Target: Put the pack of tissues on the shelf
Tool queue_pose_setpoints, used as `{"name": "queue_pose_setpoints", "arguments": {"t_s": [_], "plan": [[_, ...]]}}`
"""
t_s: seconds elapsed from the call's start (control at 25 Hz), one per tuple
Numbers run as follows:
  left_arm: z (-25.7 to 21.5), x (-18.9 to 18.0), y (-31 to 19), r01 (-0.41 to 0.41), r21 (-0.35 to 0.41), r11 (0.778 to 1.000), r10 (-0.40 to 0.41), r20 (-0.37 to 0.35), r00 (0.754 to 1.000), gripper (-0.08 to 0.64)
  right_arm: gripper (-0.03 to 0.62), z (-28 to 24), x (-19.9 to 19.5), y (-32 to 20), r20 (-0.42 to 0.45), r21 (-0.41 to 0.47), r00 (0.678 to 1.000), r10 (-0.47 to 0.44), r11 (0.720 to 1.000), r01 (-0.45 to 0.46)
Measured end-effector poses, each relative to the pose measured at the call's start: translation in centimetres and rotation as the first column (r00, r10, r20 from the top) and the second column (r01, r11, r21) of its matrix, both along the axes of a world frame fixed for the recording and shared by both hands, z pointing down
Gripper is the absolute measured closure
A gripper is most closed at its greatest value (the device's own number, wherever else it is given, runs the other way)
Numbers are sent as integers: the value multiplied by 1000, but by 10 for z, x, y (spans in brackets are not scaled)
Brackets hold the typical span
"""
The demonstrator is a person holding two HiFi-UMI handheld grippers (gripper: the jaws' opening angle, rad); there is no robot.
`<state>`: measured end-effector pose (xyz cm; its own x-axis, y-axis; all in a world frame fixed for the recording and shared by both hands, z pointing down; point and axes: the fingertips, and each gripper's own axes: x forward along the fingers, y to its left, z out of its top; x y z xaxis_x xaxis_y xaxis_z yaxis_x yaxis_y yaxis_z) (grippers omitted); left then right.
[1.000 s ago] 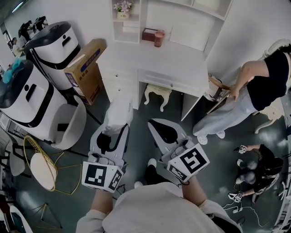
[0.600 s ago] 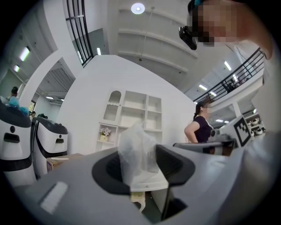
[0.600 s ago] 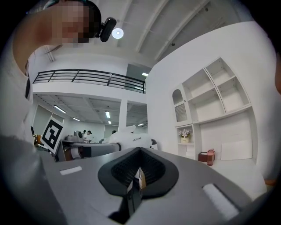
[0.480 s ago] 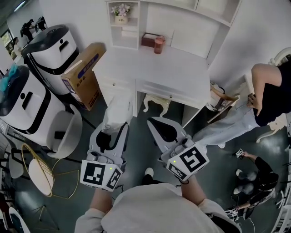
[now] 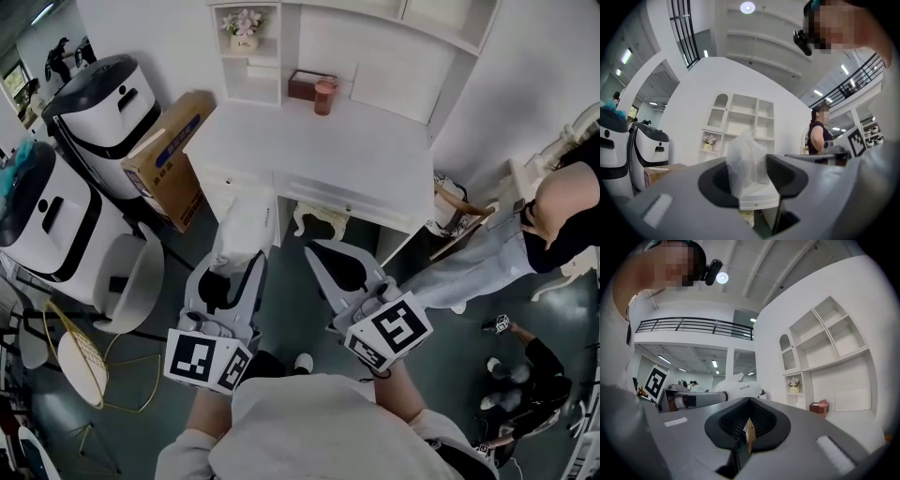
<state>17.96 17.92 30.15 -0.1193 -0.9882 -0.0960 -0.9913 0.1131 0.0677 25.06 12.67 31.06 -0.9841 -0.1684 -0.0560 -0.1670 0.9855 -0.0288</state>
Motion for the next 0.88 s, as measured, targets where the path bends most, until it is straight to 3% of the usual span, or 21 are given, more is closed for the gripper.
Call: {"name": "queue_pose_setpoints", "arguments": {"t_s": [0.48,0.88], "plan": [[12,-43,-38,-30,-7,1000,30,-15,999,387,592,12,-42,-36,-14,-14,1000,27,1000,-27],[0,-123,-84,-95,-5,995,95,-13,995,387,592,-1,-119,-77,-10,-16,996,88,996,-88]]}}
